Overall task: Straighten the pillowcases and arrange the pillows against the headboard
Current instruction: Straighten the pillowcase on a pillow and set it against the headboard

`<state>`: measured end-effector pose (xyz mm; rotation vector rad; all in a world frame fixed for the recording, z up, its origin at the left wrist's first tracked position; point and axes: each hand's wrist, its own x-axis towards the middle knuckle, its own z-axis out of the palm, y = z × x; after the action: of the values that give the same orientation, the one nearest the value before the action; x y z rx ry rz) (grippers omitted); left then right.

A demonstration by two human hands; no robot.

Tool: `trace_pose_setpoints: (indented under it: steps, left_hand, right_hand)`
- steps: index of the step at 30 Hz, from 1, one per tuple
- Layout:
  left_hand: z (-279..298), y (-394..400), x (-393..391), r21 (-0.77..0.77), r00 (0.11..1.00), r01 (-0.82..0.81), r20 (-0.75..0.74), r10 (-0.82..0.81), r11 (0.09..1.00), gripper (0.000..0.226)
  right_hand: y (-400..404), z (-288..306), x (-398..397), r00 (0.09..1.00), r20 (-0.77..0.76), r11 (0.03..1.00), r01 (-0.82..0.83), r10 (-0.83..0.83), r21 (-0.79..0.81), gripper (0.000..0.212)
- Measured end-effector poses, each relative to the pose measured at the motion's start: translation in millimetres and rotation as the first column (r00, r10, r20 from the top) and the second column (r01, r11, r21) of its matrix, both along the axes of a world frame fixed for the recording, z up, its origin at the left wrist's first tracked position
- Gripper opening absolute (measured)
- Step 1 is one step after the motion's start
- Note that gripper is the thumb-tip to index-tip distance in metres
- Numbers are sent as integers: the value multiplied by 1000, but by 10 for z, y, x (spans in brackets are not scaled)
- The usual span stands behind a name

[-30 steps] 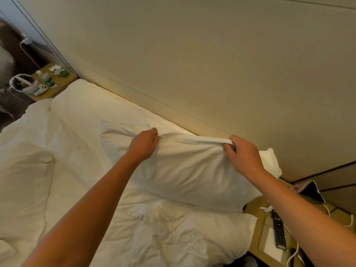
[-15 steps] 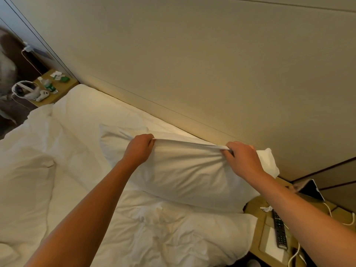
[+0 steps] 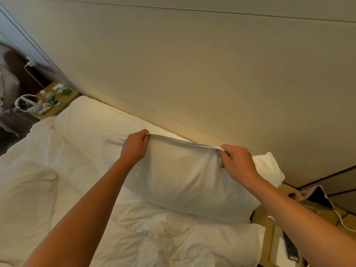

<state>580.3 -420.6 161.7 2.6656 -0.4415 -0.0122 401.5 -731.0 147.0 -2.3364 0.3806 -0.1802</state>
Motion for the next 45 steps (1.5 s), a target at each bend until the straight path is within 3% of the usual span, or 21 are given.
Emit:
trace_pose_setpoints:
  steps: [12,18,21,24,28,37,45]
  left_hand:
    - [454,-261,779,-46,990,9,138,-3,999,29]
    - [453,-622,1207,-109,984,-25,172,43,994,30]
    - [-2,-857,1043,-75,991,-132,-2,132,988,48]
    - [-612,-1013,649,59,950,-131,-277,142,990,82]
    - [-1160,-1138,276,56,880,-1,-475,27,998,86]
    - [-1227,-1320,99,7,870,-13,-493,15,1000,81]
    - [-1046,-1259,-391,-47,829,4,-559,-29,999,66]
  right_hand:
    - [-36,422,563,989,122,996,74,-80,50,29]
    - [-166,456,964,959,186,974,192,-212,119,34]
    - [-151,174,1048,985,95,986,150,-142,-72,20]
    - [-155,-260,930,989,-148,935,-49,-4,-352,61]
    - [-252,-703,721,945,-314,897,-213,89,-387,67]
    - [-500,-846,675,896,-412,831,-353,168,-430,67]
    - [-527,-651,404,859,-454,851,-409,238,-329,60]
